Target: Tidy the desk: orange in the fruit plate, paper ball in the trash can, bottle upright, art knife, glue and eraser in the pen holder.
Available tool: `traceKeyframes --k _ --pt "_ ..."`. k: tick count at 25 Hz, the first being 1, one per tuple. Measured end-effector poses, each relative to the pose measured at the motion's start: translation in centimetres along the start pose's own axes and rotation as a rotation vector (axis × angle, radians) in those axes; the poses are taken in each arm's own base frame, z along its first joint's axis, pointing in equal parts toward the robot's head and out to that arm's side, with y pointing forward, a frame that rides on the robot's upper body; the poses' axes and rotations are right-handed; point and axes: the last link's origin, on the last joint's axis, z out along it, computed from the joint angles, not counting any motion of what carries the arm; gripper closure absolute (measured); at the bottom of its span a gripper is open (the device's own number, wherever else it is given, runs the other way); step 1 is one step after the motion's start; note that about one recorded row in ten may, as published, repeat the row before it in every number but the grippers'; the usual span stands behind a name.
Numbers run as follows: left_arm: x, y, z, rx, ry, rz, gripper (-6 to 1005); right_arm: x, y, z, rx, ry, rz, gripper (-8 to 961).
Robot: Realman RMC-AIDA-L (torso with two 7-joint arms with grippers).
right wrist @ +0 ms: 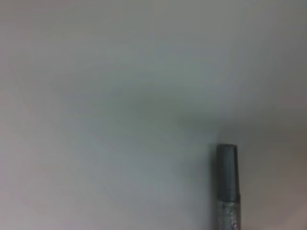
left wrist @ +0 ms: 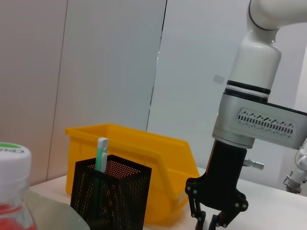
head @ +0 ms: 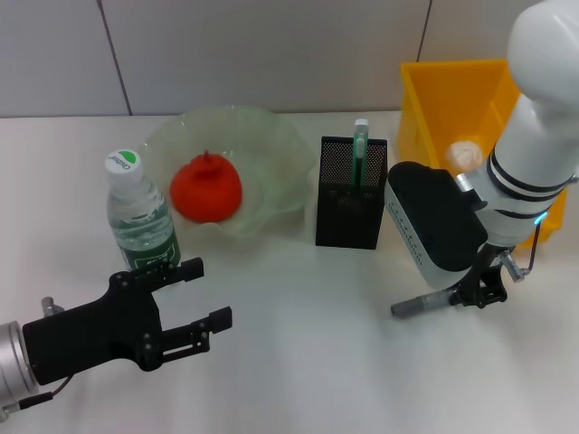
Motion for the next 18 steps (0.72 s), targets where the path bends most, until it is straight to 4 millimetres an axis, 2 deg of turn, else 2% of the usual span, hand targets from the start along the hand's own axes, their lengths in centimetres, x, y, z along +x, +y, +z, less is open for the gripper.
traceKeyframes --k 7,12,18 --pt "0.1 -0.1 -0.1 0.004 0.005 0.000 199 -0.8 0.0 -1.3 0.003 -0.076 0.015 815" --pt "0.2 0.1 -0.1 -0.010 0.015 0.000 199 -1.1 0.1 -5.1 0.039 -0.277 0.093 817" --pt "0.3 0.2 -0.1 -0.017 0.020 0.000 199 1.3 0.6 -9.1 0.164 -0.633 0.271 820"
